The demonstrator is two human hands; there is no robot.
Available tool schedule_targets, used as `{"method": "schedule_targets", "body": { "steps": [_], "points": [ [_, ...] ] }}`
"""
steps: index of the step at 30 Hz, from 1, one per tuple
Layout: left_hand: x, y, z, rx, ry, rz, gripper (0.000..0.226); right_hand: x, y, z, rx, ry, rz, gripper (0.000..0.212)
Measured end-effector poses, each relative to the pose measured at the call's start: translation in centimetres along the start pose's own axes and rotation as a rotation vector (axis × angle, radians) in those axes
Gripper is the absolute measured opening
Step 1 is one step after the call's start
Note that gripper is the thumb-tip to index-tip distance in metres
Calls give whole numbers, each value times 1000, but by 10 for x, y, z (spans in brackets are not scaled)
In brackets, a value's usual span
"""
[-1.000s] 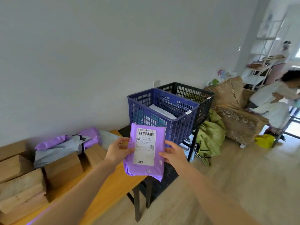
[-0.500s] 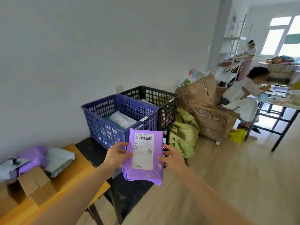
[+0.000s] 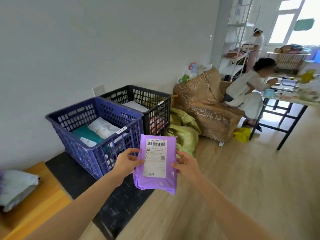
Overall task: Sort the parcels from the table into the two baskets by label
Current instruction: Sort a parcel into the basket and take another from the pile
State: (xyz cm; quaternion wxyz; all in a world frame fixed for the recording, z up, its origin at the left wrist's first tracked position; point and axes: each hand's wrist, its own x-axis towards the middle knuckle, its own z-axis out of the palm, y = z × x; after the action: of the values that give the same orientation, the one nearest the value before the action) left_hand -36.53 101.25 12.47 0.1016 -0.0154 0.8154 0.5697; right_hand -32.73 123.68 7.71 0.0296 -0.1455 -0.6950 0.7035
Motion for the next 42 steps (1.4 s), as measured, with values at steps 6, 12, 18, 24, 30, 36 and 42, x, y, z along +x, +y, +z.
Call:
{"method": "schedule_targets", "body": {
  "steps": [6,12,18,24,30,36,42],
  "points": [
    [74,18,29,-52,-19,0,37,69,-7,-18,21,56,32,54],
    [158,50,48,-86,-10,20,38,152,-40,-33,-25,46,15,53],
    [237,78,54,-121,21,30,35,240,-67,-34,-34,27,10,55],
    [300,96,63,-126,60,20,38,309,-84,-38,-33,-10,-14,50],
    [353,118,84,-119,129,-13,34,374,-88,-49,-6,-54,14,47],
    [412,147,101,-117,256,-25,35,471,-111,-57,-28,-176,-6,54],
    [455,174,109,-111,422,-67,38,546,-138,-54,-98,-331,-74,50]
  ]
}}
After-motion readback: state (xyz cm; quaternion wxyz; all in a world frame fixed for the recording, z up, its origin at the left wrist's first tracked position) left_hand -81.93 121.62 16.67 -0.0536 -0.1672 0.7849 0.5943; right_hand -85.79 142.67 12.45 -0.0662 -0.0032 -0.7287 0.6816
